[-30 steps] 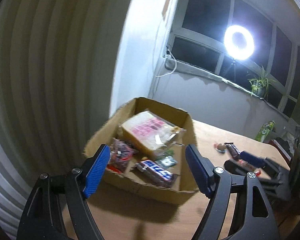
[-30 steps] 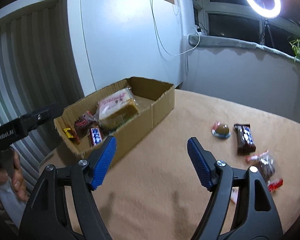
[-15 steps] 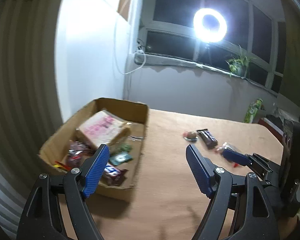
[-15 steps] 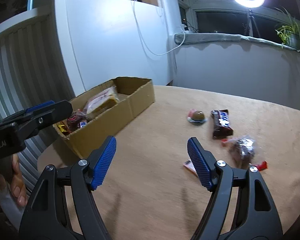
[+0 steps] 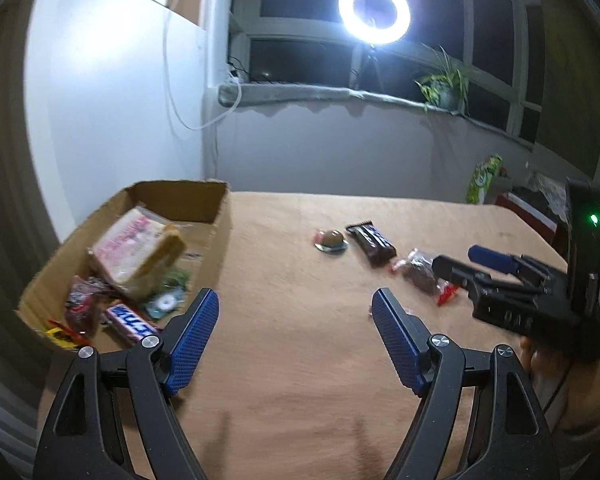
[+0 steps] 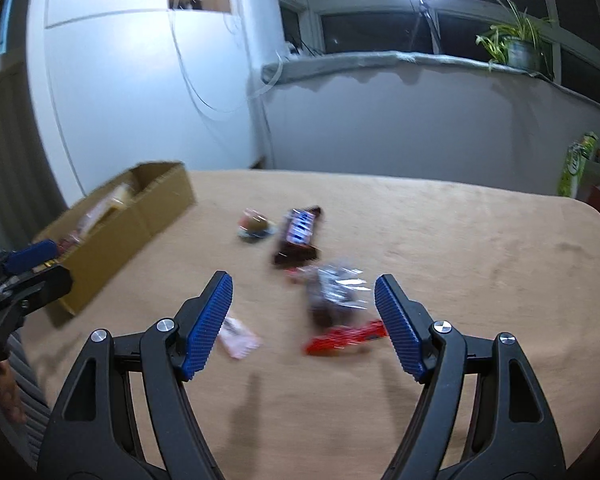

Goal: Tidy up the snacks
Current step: 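Grasp the pink-white candy with the left gripper while the right gripper grasps the clear candy bag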

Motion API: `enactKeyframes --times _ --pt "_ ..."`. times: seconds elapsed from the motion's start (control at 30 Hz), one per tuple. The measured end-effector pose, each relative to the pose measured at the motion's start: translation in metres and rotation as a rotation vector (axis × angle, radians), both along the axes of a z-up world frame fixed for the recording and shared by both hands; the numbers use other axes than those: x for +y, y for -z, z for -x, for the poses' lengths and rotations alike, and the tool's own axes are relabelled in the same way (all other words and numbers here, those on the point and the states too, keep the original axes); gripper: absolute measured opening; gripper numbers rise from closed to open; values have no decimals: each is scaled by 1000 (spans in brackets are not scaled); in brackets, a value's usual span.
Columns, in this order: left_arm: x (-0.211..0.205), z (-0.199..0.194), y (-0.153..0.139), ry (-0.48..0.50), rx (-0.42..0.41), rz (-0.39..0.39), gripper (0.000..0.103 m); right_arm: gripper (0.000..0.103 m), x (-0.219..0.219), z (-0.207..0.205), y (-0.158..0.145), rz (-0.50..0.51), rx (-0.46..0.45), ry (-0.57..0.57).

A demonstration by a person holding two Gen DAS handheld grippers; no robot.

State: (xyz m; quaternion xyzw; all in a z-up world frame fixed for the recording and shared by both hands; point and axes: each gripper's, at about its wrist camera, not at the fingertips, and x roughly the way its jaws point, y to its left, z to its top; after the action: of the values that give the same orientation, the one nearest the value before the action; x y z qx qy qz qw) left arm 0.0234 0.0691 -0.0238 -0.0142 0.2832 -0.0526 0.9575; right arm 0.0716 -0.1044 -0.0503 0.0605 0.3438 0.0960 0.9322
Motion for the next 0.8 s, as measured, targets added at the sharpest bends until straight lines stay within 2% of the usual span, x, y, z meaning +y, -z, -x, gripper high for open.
enactKeyframes --times 0.23,0.6,0.63,0.7,0.8 --pt "-27 -10 10 81 39 -10 79 76 -10 -14 11 -5 76 -72" --pt "-60 -33 46 171 176 -26 79 75 -7 -44 29 44 216 -116" --pt "-60 -34 48 172 183 -21 79 71 -8 -45 31 34 224 -122" --pt "-62 -36 51 181 202 -12 79 43 -10 -46 32 19 231 -126" --pt "-65 -42 54 184 226 -3 79 43 -11 -46 33 16 231 -126"
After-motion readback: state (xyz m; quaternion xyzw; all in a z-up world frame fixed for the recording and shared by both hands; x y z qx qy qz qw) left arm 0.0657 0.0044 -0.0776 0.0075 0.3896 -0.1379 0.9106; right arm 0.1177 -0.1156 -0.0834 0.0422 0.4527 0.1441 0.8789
